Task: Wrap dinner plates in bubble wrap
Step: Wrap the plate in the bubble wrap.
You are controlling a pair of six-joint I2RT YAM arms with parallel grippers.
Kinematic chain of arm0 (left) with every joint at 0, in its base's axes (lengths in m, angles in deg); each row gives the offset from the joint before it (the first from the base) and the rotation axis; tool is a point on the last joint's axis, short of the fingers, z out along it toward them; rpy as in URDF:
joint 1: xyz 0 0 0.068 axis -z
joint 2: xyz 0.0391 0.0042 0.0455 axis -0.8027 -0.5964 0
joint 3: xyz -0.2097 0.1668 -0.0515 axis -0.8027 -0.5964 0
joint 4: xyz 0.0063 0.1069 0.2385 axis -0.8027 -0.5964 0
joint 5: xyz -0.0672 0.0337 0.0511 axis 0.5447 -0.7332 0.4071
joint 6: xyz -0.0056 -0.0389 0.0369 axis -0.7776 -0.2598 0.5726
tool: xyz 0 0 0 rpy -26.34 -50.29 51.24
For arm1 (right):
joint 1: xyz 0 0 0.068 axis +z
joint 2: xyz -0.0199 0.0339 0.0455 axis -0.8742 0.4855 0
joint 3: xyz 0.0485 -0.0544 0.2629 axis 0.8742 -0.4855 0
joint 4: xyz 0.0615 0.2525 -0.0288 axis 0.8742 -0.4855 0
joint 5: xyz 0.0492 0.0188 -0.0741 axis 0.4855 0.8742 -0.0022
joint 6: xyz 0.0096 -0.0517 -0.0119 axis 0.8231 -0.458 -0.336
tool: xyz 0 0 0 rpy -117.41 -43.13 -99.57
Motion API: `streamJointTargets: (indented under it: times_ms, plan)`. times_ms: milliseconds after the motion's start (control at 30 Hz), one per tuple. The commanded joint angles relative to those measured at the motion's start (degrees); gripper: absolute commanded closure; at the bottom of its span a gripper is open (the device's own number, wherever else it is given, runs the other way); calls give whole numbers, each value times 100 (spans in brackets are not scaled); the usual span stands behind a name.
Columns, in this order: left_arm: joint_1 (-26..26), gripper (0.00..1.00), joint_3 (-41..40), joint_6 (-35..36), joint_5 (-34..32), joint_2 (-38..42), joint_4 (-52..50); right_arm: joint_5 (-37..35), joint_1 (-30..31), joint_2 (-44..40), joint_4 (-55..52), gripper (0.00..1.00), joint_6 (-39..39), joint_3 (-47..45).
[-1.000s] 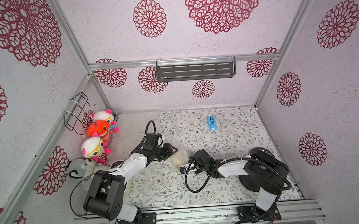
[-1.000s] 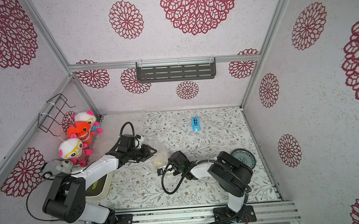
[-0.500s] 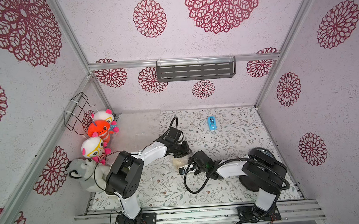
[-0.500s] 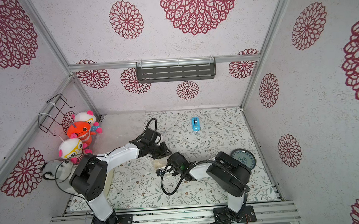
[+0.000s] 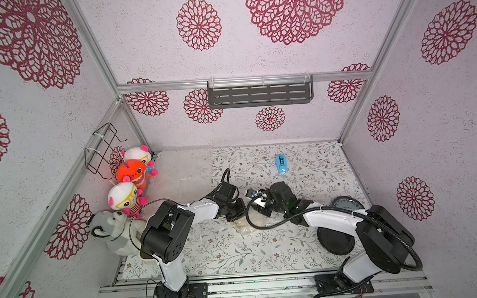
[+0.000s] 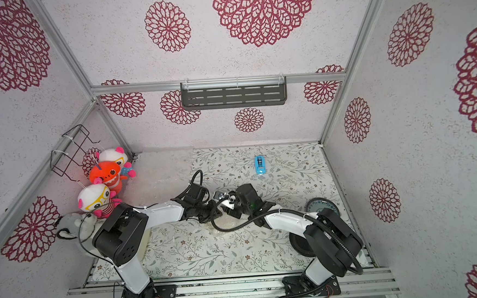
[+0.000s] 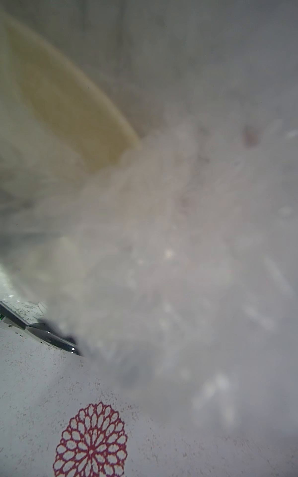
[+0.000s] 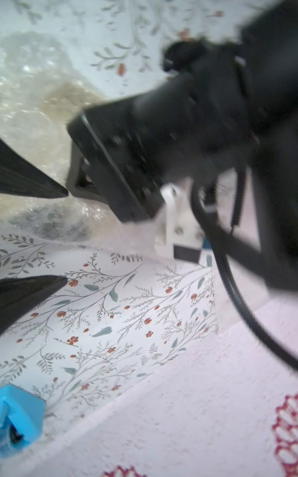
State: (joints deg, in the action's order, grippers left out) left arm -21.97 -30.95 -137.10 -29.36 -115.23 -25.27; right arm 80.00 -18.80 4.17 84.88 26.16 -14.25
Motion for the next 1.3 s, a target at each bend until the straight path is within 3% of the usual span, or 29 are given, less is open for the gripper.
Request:
streamJointTargets:
  times_ms: [0,233,367,500,600,700,733,767,800,900,1033,1267]
  plan:
    - [-39,90,-272,-22,-203,-269,-271,567,-102,342,-524,64,2517,291]
    - [-52,88,-382,-65,266,-191,274,1039,-70,1267,206,87,4722,377]
    - [-52,84,-399,83,378,28,333,1209,108,1817,457,90,5121,181]
    - [-189,77,-561,327,503,472,170,632,145,2141,25,92,5347,6]
    - [-493,64,-878,504,585,1104,63,257,140,1989,-187,92,5285,-139]
    - [-976,48,-1054,862,189,1677,-254,221,152,1854,-162,92,5158,-235]
    - [-1164,37,-1025,1093,0,1789,-459,215,157,1838,-171,92,5130,-240]
    - [-1329,11,-977,1381,-71,1847,-548,215,159,1853,-178,92,5125,-227]
    - [-1469,2,-920,1609,-174,1848,-615,202,165,1850,-180,92,5122,-218]
    - [-1829,2,-681,2183,-212,1523,-560,175,221,1850,-161,92,5098,-180]
    - [-2229,0,-173,2518,567,547,-136,96,317,1812,-207,91,5013,-141]
    - [-2290,28,796,2944,1618,-566,292,-31,380,1713,-207,91,4973,-170]
